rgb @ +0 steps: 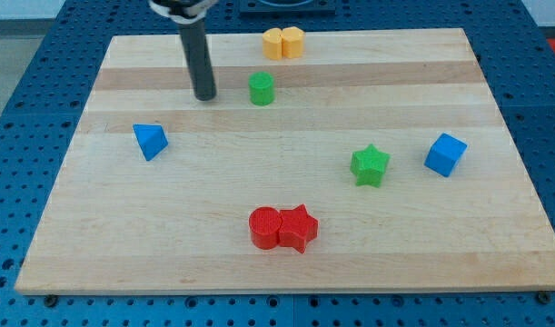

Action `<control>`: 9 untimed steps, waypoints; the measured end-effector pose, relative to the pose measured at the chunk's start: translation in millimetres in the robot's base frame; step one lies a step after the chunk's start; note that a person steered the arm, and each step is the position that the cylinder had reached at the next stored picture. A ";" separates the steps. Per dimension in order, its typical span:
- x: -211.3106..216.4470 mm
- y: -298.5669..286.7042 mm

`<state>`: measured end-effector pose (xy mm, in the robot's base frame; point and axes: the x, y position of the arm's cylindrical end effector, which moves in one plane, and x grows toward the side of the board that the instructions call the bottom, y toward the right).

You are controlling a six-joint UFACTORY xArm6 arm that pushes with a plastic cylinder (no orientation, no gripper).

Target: Move the green circle to the top left

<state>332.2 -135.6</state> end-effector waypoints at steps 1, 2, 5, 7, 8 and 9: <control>21.0 7.0; 48.6 23.2; 32.0 146.2; -30.3 31.0; -34.8 -24.1; -21.9 -17.5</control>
<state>310.3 -153.1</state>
